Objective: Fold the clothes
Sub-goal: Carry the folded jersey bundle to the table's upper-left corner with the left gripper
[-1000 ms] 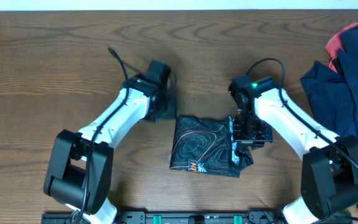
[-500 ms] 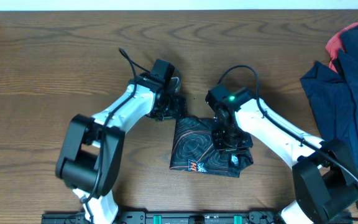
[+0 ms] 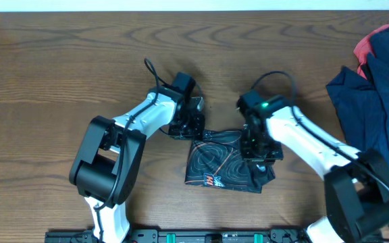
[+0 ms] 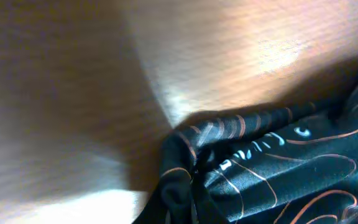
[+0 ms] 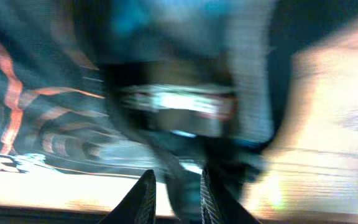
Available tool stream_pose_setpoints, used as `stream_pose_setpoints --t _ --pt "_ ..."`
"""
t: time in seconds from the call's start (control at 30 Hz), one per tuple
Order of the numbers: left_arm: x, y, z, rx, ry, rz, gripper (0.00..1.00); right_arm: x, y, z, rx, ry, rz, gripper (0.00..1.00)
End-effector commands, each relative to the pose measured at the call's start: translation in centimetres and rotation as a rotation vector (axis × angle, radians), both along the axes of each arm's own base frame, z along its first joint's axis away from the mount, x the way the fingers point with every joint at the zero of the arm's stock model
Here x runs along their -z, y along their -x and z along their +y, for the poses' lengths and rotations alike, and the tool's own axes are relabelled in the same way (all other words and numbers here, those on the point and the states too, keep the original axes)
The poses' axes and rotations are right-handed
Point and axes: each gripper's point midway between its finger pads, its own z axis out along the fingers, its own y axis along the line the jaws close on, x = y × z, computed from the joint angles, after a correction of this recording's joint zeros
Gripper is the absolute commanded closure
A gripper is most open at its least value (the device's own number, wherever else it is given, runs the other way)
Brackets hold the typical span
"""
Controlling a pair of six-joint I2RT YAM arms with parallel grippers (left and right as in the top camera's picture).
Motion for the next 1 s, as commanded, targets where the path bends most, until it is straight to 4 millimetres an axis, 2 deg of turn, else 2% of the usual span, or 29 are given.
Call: stream_pose_setpoints --t 0.0,0.13,0.23,0.27,0.37,0.43,0.5,0.6,0.63,0.67,0.73,0.8,0.87,0.97 --pt "0.3 -4.6 6.0 -0.110 -0.152 -0.108 0.94 -2.6 -1.5 -1.0 0.012 -0.044 -0.109 0.77" --pt "-1.2 -10.3 12.5 -0.367 -0.140 -0.195 0.94 -5.4 -2.7 -2.5 0.066 -0.083 -0.219 0.75" --pt "-2.7 -14.3 19.0 -0.559 -0.123 -0.305 0.94 -7.1 -2.8 -3.8 0.089 -0.098 -0.275 0.75" --pt "-3.2 -15.5 21.7 -0.624 -0.122 -0.347 0.94 -7.6 -2.7 -4.2 0.093 -0.100 -0.287 0.75" --pt "-4.6 -17.0 29.8 -0.805 -0.141 -0.446 0.94 -8.3 -2.3 -5.2 0.103 -0.100 -0.300 0.75" --pt "-5.0 -16.3 35.9 -0.961 -0.193 -0.472 0.94 -8.5 -2.0 -5.6 0.114 -0.096 -0.296 0.75" --pt "-4.9 -14.1 41.9 -1.147 -0.253 -0.453 0.94 -8.5 -1.9 -5.8 0.118 -0.093 -0.288 0.75" --pt "-4.6 -10.0 48.3 -1.360 -0.272 -0.403 0.92 -8.4 -1.9 -5.8 0.119 -0.093 -0.288 0.75" --pt "-4.5 -8.6 49.9 -1.420 -0.274 -0.381 0.85 -8.4 -2.0 -5.8 0.119 -0.093 -0.290 0.75" --pt "-4.3 -7.3 51.1 -1.471 -0.276 -0.360 0.76 -8.5 -2.0 -5.8 0.119 -0.093 -0.292 0.75" --pt "-3.9 -4.8 53.0 -1.537 -0.287 -0.320 0.64 -8.5 -2.2 -5.8 0.120 -0.094 -0.299 0.75" --pt "-3.6 -3.2 54.0 -1.574 -0.294 -0.288 0.51 -8.5 -2.3 -5.8 0.119 -0.096 -0.305 0.75" --pt "-3.4 -2.1 54.6 -1.598 -0.295 -0.270 0.48 -8.5 -2.3 -5.7 0.119 -0.097 -0.305 0.75" --pt "-3.3 -1.4 54.9 -1.614 -0.297 -0.255 0.47 -8.5 -2.3 -5.8 0.116 -0.096 -0.303 0.75"
